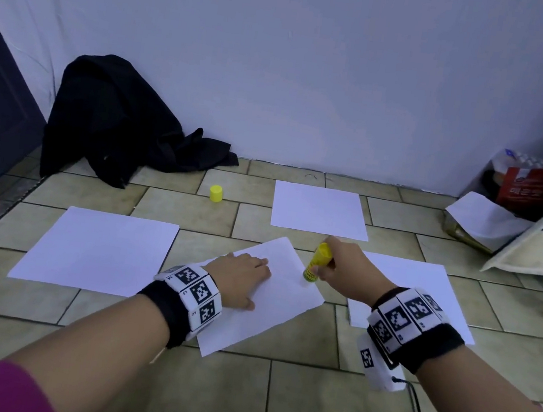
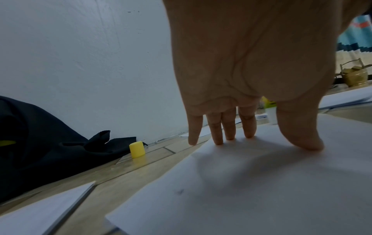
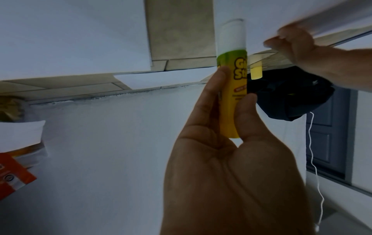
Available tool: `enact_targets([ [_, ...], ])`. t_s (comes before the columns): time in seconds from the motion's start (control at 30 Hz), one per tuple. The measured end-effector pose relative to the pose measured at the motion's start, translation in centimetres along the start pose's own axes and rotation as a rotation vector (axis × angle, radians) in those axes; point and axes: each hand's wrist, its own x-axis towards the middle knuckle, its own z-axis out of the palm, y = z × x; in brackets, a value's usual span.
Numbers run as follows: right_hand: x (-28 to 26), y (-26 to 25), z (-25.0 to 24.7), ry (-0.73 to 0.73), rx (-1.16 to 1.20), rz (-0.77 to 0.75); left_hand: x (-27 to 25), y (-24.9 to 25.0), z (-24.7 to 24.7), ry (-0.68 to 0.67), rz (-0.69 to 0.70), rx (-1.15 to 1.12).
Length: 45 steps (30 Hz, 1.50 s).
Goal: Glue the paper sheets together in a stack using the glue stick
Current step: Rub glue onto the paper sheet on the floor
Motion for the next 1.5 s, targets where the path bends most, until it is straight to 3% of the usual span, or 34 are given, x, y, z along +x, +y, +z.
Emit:
enact_targets([
  [0.23, -2.2, 0.9, -1.0, -0.035, 0.037, -0.003, -0.3, -0.2, 0.0, 0.023, 0.018, -0.023],
  [0.43, -1.7, 2.0, -2.3, 0.163, 0.220, 0.022, -0.4, -0.2, 0.3, 0.057, -0.071, -0.032],
  [0.73, 1.1, -0.4, -1.1, 0.249, 0.315, 0.001, -0.5, -0.9, 0.6, 0.070, -0.061, -0.025],
  [1.1, 5.0, -4.6, 1.7, 0.234, 0.287, -0.061, -0.7, -1.2, 0.4, 0.083, -0.118, -0.031],
  [1.33, 6.7, -6.2, 3.4, 0.112, 0.235, -0.051, -0.7, -1.4, 0.5, 0.095, -0.121, -0.053],
  [1.5, 5.9, -5.1, 2.4, 0.031, 0.071, -0.076, -0.4, -2.0, 0.4, 0.077, -0.112, -0.052],
])
